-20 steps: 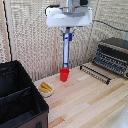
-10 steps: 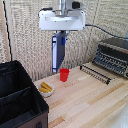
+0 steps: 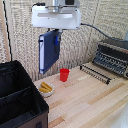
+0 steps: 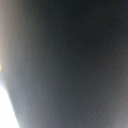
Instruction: Please shift your gripper toward the book. Carefully hold the book with your gripper. Gently transport the book using your gripper to the caddy's front section. Safely let the book go into the caddy's front area.
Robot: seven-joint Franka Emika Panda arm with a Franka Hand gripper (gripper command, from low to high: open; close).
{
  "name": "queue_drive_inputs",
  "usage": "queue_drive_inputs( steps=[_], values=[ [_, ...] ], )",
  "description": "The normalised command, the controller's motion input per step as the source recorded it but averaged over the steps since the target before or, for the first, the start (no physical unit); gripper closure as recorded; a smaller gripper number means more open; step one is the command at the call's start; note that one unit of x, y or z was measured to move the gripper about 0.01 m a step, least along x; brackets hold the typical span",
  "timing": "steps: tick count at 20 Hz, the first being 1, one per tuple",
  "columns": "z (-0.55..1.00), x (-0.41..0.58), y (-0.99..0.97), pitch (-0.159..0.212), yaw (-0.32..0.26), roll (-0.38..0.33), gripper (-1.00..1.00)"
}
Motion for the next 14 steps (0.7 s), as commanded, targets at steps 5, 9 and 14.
queue_drive_inputs(
  steps=[5,9,14],
  values=[
    [0.11,0.000,0.72,0.000,-0.164,-0.015,1.00],
    [0.11,-0.100,0.72,0.000,-0.135,-0.019,1.00],
    [0.13,-0.150,0.72,0.000,-0.128,-0.013,1.00]
  ],
)
